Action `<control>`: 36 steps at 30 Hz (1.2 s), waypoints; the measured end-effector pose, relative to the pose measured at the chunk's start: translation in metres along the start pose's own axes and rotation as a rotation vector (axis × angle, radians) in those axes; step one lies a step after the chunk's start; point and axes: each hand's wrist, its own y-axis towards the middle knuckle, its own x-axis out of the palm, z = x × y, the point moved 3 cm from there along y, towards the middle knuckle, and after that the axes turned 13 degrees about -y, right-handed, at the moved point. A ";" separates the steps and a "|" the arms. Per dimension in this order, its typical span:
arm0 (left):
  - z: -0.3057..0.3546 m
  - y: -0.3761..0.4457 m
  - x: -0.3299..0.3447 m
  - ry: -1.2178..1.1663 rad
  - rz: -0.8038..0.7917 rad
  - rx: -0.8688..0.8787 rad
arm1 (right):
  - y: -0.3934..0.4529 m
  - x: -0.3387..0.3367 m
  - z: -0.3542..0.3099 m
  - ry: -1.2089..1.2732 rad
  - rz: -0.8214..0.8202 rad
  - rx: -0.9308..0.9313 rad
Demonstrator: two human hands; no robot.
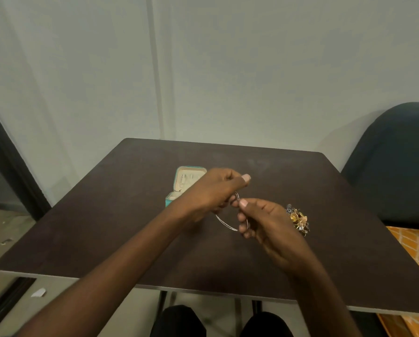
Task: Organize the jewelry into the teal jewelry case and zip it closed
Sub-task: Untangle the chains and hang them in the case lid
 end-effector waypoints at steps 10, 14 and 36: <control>-0.044 0.028 -0.054 -0.402 0.196 -0.065 | 0.085 0.003 -0.051 -0.386 -0.150 0.007; -0.054 0.039 -0.075 -0.494 0.243 -0.056 | 0.120 0.010 -0.054 -0.460 -0.200 0.040; -0.119 0.072 -0.100 0.895 0.437 0.174 | 0.214 0.034 -0.017 -0.999 -0.281 0.002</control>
